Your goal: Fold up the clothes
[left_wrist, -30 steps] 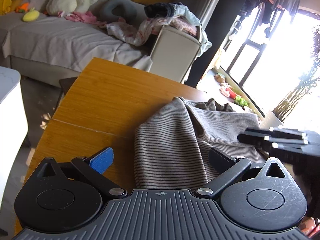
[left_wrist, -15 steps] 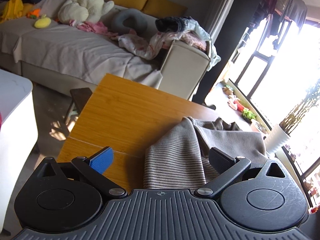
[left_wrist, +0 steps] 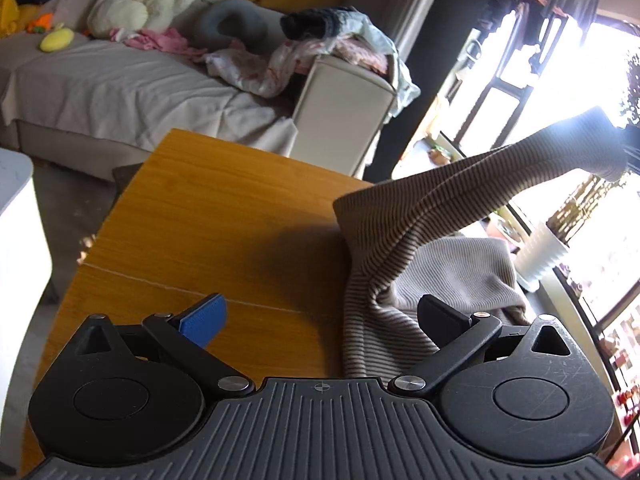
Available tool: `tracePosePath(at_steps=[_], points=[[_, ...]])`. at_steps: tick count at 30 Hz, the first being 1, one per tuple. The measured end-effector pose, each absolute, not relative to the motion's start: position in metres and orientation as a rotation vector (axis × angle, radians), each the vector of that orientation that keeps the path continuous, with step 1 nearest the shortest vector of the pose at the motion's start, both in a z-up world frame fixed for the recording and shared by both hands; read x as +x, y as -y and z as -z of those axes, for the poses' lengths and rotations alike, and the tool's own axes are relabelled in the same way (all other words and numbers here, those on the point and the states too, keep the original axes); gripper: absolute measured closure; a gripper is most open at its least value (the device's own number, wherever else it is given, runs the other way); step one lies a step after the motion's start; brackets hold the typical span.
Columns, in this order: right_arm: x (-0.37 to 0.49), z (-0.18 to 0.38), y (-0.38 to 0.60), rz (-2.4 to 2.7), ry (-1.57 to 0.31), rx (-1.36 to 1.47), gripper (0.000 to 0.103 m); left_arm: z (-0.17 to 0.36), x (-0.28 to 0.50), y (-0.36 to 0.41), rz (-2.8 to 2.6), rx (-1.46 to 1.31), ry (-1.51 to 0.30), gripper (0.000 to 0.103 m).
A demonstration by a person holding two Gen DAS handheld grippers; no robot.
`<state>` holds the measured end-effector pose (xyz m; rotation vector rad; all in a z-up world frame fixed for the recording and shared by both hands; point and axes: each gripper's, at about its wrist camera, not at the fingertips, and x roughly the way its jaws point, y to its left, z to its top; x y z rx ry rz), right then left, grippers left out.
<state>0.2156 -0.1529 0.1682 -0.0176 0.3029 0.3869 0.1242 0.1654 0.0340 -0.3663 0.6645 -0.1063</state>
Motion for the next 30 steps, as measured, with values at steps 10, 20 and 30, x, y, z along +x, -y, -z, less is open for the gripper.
tracePosePath(at_steps=[10, 20, 30], points=[[0.265, -0.04, 0.242, -0.179, -0.586, 0.059, 0.099, -0.035, 0.162, -0.093, 0.25, -0.211, -0.7, 0.0], [0.276, -0.049, 0.229, -0.332, -0.46, 0.143, 0.099, -0.027, 0.215, -0.039, 0.315, -0.179, -0.587, 0.0], [0.3, 0.021, 0.255, -0.203, -0.669, 0.188, 0.093, -0.004, 0.227, -0.043, 0.301, -0.14, -0.631, 0.0]])
